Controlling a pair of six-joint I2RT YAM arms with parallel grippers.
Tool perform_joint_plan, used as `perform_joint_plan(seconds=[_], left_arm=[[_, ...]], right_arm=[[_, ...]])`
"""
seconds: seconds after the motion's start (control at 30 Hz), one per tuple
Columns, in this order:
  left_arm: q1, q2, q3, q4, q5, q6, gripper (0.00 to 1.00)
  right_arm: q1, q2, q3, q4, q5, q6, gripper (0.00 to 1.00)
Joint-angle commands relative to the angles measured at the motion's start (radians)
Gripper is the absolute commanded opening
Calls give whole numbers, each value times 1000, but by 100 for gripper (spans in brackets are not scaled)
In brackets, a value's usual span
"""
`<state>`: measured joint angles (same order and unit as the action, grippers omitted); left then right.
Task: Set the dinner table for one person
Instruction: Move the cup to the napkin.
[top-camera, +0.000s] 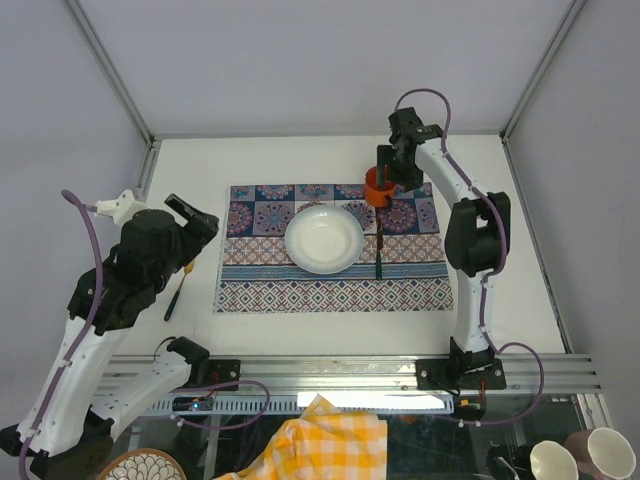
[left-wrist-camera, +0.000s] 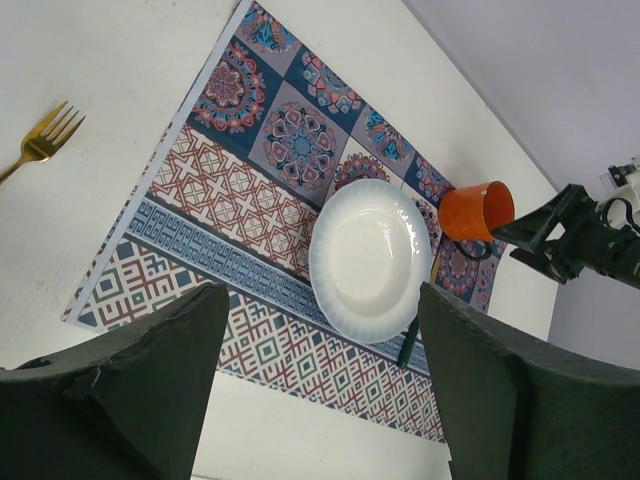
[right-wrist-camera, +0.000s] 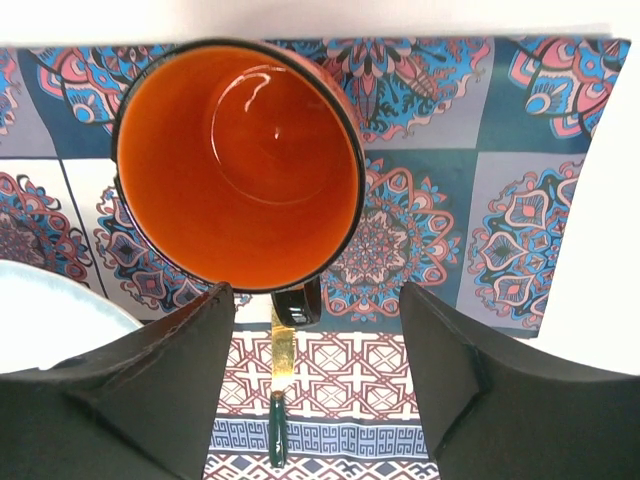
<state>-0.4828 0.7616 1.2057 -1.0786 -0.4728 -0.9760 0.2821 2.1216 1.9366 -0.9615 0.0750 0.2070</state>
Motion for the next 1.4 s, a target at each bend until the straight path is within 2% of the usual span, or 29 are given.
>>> perform_joint_plan(seconds=[0.0,0.3,0.37,0.57,0.9,1.37], left_arm=[[6,-9,33,17,-31,24,78],[6,4,27,21,-26,24,78],[6,6,25,23,-24,23,78],[6,12,25,23,-28,23,79],[6,36,21,34,-24,22,79],[6,53,9,53,-14,24,79]], right_arm=[[-15,20,59,69,14,-12,69],[-28,44,111,74,9,-7,68],[-31,71,138,61,7,-9,64],[-34,111,158,65,-20,-10,34],[-35,147,192,63,-38,-42,1],[-33,154,211,74,-84,-55,0]])
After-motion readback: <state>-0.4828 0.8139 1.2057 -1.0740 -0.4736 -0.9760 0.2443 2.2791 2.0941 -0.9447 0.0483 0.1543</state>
